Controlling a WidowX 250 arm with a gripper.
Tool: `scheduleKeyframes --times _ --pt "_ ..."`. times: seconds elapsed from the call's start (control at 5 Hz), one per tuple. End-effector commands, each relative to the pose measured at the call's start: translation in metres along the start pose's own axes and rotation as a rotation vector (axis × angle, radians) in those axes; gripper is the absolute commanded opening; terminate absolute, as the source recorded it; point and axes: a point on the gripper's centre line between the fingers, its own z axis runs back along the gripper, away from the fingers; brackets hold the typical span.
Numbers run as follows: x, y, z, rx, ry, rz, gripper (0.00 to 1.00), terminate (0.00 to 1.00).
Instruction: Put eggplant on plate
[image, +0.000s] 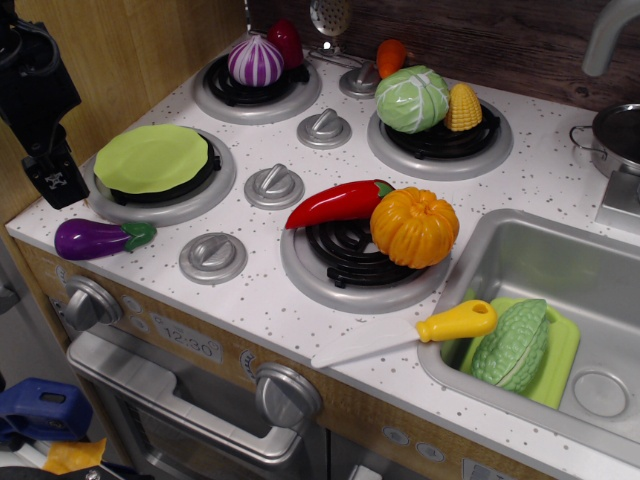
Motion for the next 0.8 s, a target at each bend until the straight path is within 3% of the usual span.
scheduleKeyframes --times 0.0,0.2,0.6 --pt "0.0 0.0 0.0 0.0 0.0 0.0 1.0 0.0" --pt "-0.004 0.0 -0.012 0.005 -0.023 -0.158 1.0 0.0" --pt "-0.006 0.002 -0.029 0.006 -0.028 -0.315 1.0 0.0"
